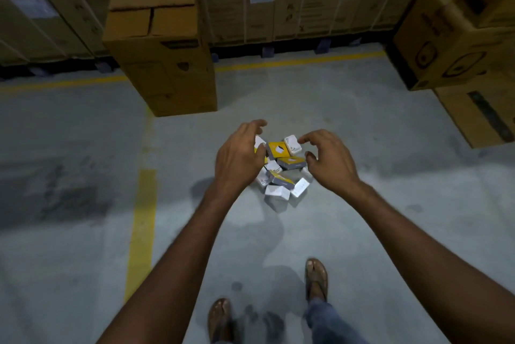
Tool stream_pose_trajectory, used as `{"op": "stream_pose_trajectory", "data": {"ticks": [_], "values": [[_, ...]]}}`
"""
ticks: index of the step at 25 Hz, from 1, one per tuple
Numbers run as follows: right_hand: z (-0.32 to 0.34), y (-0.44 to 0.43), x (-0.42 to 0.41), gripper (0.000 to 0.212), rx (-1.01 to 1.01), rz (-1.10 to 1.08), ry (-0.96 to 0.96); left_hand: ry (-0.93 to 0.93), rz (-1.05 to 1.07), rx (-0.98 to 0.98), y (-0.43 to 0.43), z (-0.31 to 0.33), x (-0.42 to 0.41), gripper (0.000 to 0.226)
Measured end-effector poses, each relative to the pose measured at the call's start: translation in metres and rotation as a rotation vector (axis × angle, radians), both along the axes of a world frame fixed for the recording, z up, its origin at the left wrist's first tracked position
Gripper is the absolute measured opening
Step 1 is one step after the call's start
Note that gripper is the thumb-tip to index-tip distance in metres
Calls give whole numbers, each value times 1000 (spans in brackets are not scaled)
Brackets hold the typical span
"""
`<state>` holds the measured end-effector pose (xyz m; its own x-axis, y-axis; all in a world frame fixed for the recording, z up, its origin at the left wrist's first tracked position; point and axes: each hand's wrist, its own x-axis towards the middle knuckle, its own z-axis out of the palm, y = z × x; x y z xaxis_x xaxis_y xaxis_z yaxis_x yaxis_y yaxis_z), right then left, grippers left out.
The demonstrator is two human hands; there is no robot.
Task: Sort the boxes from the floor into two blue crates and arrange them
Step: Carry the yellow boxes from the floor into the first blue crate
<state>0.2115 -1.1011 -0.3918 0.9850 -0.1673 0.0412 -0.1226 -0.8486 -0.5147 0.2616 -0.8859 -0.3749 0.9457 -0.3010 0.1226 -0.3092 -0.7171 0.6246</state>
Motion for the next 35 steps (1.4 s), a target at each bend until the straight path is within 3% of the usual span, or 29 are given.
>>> {"op": "stream_pose_trajectory", "data": {"ticks": [6,10,14,18,21,24,27,29,32,35], "values": [[-111,-74,65,41,-23,71,75,91,96,95,-71,-117,57,54],[-215,-98,99,41,-45,128,144,123,-56,270,-103,-240,81,55],[-355,-114,122,45,-108,175,200,95,-244,586,-124,-391,92,63],[-481,-125,139,48,-231,280,259,42,-506,742,-125,-527,102,84],[-559,-134,159,46,-340,337,221,-16,-555,850,-128,-595,125,94],[-615,-139,184,61,-388,316,200,-45,-629,901,-136,-631,151,91],[-654,-138,201,75,-478,321,272,-50,-687,898,-152,-656,168,60],[-671,-137,211,70,-522,318,272,-68,-670,815,-159,-666,176,40],[-674,-143,233,48,-497,319,233,24,-659,674,-154,-666,193,42],[-648,-154,256,41,-403,351,233,176,-594,571,-125,-654,225,34]]}}
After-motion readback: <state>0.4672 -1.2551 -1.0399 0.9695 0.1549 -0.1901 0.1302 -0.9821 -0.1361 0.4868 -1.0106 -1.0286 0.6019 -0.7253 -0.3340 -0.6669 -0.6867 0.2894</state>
